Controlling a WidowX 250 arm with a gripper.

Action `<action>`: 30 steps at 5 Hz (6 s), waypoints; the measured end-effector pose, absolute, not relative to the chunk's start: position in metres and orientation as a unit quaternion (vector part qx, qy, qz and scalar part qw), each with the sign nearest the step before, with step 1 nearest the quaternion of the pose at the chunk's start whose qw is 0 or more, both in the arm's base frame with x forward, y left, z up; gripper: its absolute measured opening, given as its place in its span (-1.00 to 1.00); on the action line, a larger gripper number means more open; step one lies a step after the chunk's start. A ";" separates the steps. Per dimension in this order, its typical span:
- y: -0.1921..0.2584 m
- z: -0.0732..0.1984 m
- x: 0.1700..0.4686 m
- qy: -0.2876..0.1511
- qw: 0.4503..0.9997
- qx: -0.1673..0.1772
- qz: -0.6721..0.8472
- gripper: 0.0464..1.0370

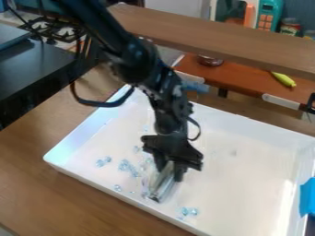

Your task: Sweep into pile

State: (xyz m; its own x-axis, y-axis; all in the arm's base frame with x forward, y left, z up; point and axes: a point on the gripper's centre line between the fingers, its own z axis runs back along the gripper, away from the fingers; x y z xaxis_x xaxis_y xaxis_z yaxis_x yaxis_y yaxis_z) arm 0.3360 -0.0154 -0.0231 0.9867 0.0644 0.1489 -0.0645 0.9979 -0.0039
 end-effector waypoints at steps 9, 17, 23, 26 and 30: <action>-0.079 0.048 0.327 -0.229 0.967 -0.074 0.087 -0.32; -0.117 -0.011 0.433 -0.177 0.971 0.007 0.159 -0.32; 0.043 -0.018 0.389 -0.135 0.940 0.008 0.312 -0.32; 0.098 -0.016 0.341 -0.154 0.916 -0.011 0.370 -0.32; 0.052 0.014 0.323 -0.207 0.878 -0.083 0.424 -0.32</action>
State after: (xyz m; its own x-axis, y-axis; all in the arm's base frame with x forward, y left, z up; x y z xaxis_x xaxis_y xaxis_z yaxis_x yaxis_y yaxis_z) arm 0.3232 0.0524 0.0137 0.5547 0.7791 0.2921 -0.7102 0.6262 -0.3217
